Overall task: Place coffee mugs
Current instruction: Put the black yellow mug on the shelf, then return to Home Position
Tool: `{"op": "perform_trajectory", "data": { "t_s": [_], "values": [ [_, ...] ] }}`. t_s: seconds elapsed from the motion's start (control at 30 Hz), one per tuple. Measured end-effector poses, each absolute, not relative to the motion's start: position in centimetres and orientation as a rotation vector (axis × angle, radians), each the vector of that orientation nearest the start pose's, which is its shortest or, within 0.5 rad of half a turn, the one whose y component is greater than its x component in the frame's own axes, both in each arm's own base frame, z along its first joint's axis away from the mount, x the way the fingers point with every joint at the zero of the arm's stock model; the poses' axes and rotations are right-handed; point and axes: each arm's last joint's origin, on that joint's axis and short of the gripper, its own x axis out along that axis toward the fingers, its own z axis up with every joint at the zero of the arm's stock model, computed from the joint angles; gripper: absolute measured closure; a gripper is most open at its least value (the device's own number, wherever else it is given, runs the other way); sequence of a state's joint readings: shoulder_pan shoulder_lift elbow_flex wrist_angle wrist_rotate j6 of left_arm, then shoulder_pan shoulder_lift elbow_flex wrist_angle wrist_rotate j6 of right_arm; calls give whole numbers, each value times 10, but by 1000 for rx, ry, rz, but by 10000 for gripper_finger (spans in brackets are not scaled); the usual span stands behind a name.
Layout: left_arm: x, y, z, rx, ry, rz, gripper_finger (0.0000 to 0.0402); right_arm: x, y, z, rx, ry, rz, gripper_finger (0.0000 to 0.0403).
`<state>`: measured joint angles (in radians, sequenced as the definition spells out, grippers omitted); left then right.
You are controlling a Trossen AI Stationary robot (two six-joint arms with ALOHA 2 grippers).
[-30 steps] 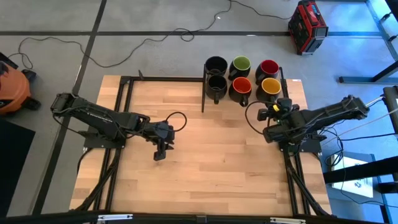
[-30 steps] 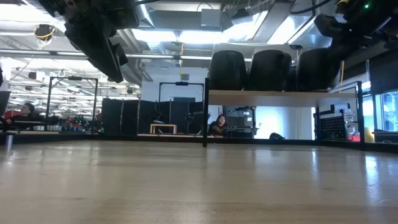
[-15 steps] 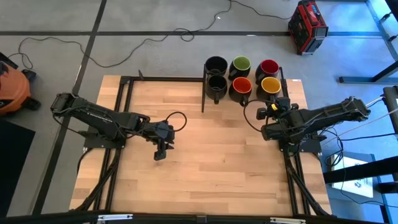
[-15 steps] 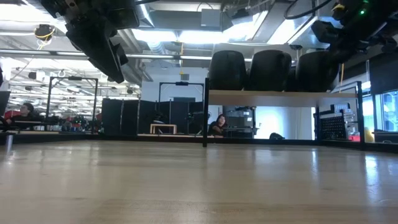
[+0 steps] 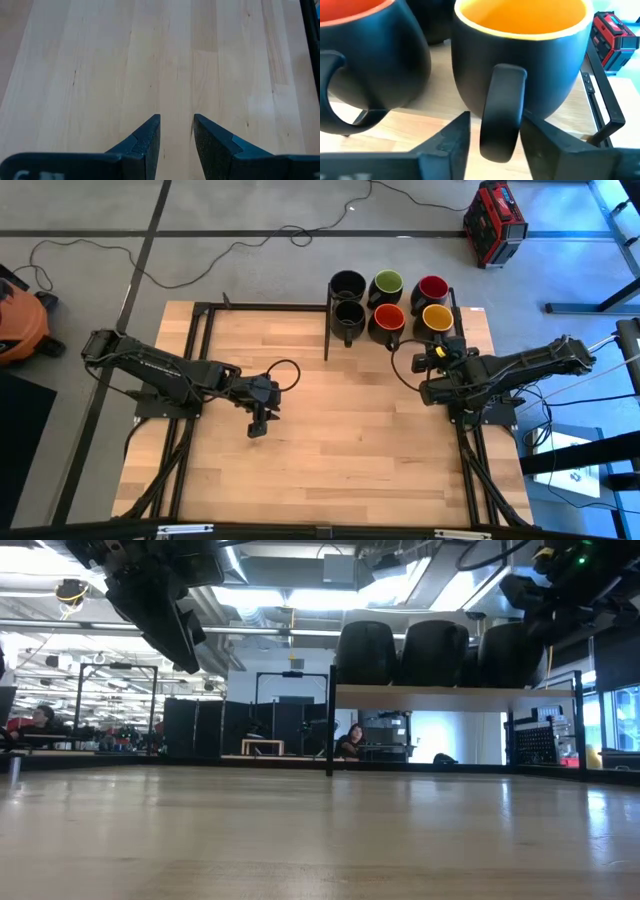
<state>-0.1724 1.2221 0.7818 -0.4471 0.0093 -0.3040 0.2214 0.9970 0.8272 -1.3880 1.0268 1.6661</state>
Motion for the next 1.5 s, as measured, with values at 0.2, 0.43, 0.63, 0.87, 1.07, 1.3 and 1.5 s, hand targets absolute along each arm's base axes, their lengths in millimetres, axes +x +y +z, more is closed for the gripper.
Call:
{"op": "perform_trajectory", "data": {
  "t_s": [0.2,0.43,0.63,0.87,1.07,1.3,1.5],
  "values": [
    [234,-41,226,-211,903,-33,289,131,5,262,469,419,-1334,216],
    [234,-41,226,-211,903,-34,289,129,4,287,461,446,-1315,210],
    [234,-41,226,-211,903,-34,289,127,4,312,471,454,-1288,210],
    [234,-41,226,-211,903,-33,289,128,5,346,473,477,-1176,210],
    [234,-41,232,-221,867,-54,292,152,13,377,383,485,-849,210],
    [221,-41,263,-219,681,-152,329,180,27,405,254,371,-352,253],
    [203,-34,295,-162,473,-283,379,184,35,425,188,236,-11,384]
  ]
}}
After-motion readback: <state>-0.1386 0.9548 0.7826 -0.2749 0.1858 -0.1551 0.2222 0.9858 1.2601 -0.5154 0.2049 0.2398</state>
